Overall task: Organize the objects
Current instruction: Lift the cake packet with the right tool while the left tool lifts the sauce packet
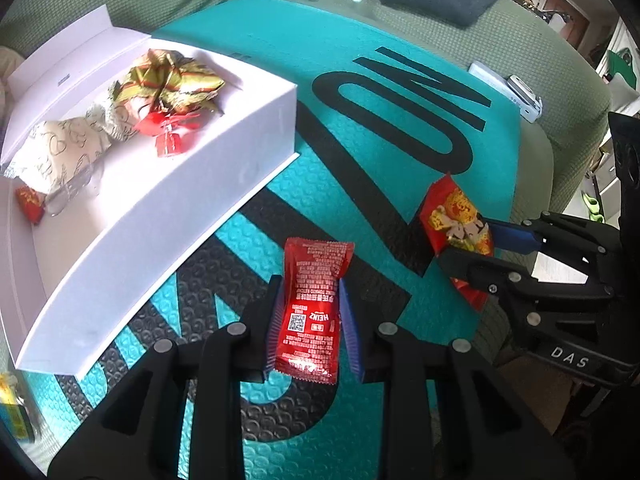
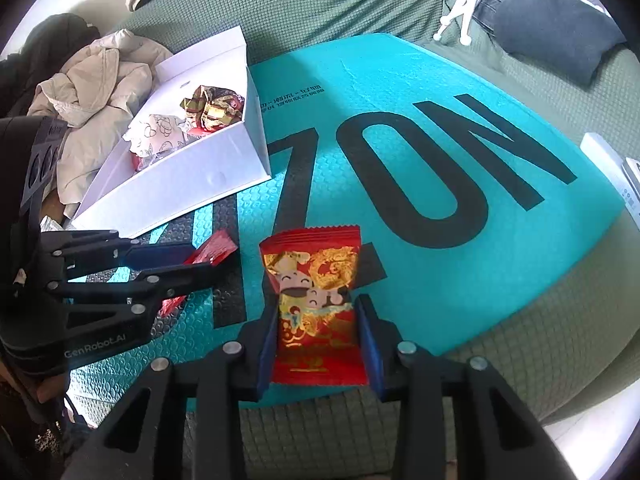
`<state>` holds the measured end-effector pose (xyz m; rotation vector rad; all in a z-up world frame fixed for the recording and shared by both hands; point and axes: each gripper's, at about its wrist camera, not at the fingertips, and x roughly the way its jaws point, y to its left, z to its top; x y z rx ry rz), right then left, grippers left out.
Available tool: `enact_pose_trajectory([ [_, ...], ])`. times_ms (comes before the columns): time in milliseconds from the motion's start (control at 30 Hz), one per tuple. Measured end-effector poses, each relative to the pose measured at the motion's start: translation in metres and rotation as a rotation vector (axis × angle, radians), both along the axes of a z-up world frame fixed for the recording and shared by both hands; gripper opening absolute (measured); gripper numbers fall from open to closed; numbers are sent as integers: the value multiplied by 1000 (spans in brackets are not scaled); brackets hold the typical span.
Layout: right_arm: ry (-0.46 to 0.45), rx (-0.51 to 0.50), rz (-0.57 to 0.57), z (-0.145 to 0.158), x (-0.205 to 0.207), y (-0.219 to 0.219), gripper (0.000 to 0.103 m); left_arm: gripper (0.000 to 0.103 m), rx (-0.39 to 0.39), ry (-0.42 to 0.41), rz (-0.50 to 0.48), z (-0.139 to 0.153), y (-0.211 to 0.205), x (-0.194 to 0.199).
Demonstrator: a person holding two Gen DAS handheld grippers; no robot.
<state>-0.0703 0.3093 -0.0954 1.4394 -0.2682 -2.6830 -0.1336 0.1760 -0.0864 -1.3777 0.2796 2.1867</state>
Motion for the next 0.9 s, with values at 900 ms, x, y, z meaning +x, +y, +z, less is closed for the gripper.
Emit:
enact_pose_trajectory([
  [900, 83, -25, 22, 51, 22, 1, 35, 26, -16, 123, 46, 70, -9, 21],
])
